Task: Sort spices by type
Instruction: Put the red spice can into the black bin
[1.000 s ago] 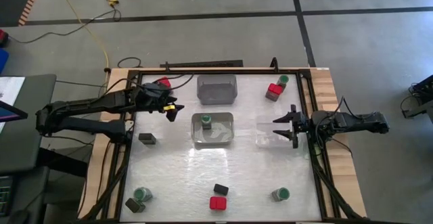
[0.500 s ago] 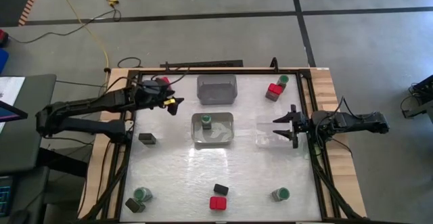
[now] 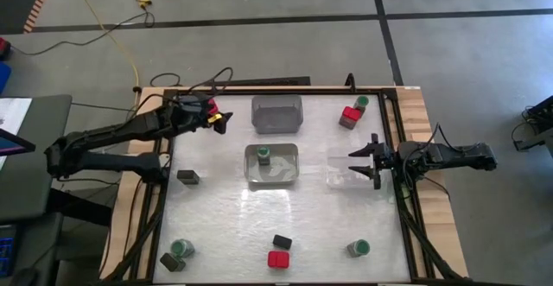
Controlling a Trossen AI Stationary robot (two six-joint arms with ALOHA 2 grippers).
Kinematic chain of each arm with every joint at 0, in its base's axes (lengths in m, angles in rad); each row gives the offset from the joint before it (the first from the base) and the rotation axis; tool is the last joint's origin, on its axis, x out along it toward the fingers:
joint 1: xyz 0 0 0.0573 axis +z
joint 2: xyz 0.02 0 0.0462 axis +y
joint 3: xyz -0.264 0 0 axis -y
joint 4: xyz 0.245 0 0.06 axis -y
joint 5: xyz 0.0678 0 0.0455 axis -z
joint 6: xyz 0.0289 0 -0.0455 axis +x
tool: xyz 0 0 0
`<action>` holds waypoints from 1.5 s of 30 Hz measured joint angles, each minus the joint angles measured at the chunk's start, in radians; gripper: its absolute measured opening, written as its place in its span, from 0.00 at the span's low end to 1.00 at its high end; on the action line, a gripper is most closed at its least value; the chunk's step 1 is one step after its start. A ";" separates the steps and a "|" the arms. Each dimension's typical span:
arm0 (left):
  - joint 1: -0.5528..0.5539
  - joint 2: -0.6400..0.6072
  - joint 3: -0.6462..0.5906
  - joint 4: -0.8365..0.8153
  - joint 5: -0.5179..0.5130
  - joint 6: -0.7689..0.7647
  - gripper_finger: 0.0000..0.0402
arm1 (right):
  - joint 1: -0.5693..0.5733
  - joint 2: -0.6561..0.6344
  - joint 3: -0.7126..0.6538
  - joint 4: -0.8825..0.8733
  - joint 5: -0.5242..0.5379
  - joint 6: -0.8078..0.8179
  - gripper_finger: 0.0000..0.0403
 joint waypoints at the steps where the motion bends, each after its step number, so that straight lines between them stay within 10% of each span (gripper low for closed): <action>1: 0.000 0.000 0.000 0.008 0.021 0.019 0.92 | 0.000 0.000 0.000 0.000 0.000 0.000 0.62; 21: 0.212 0.074 0.196 -0.157 0.139 0.328 0.92 | 0.000 0.000 0.000 0.000 0.000 0.000 0.62; 36: 0.262 0.408 0.460 -0.554 0.257 1.406 0.92 | 0.000 0.000 0.000 0.000 0.000 0.000 0.62; 45: 0.262 0.539 0.457 -0.676 0.099 1.749 0.92 | 0.000 0.000 0.000 0.000 0.000 0.000 0.62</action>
